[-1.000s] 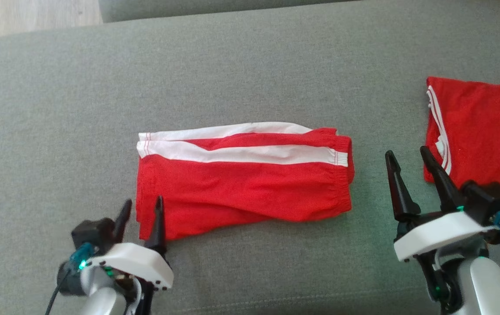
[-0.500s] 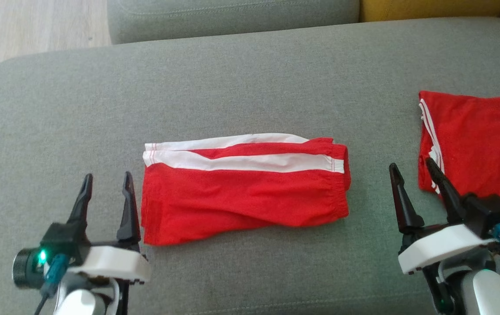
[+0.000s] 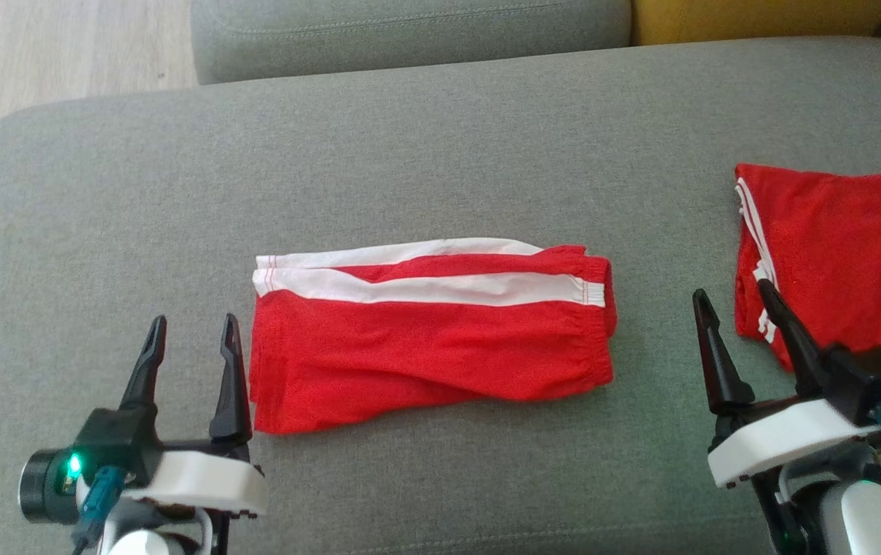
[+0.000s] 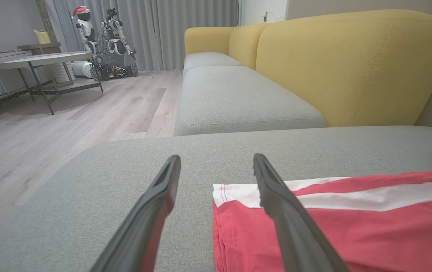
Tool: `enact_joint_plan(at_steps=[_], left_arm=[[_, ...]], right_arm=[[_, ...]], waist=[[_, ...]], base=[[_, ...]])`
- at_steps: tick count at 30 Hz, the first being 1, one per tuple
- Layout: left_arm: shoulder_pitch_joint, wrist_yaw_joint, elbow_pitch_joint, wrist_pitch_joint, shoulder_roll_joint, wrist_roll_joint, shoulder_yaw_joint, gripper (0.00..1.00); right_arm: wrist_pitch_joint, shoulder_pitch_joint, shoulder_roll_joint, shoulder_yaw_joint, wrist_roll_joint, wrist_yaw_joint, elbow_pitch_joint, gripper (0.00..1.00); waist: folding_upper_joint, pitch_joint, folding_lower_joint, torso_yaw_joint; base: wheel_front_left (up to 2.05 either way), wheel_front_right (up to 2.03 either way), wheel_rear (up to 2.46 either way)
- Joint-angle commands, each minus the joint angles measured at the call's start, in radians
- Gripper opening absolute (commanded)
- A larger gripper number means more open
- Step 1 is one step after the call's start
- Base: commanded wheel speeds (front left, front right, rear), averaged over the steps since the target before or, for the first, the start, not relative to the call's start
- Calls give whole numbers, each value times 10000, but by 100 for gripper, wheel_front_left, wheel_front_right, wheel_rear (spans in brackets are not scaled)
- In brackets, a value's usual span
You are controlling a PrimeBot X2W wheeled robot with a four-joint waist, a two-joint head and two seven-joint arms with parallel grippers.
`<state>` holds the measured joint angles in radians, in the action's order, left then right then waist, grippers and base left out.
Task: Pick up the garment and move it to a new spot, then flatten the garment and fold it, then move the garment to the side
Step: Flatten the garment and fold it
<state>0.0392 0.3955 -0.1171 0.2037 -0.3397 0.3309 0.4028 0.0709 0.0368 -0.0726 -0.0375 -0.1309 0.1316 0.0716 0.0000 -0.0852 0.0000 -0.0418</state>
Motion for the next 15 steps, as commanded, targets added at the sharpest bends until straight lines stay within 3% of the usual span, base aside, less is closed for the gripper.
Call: enact_joint_plan(at_steps=[1,8,15], left_arm=[[-343,34,-393,9,-218,-69,-405,100],[-480,12,-401,-43,-142,35,-362,100],[-848,-117,-264,10,-14,70,-249,100]], right_arm=[[53,-177,-79,-194,53,-9,425,100],[160,-266,-75,-177,11,-9,326,100],[342,-698,-194,-535,-81,-9,-519,100]], waist=[[0,-19,0,9],[0,-182,0,172],[0,-587,0,588]], base=[[0,0,0],[0,0,0],[0,0,0]])
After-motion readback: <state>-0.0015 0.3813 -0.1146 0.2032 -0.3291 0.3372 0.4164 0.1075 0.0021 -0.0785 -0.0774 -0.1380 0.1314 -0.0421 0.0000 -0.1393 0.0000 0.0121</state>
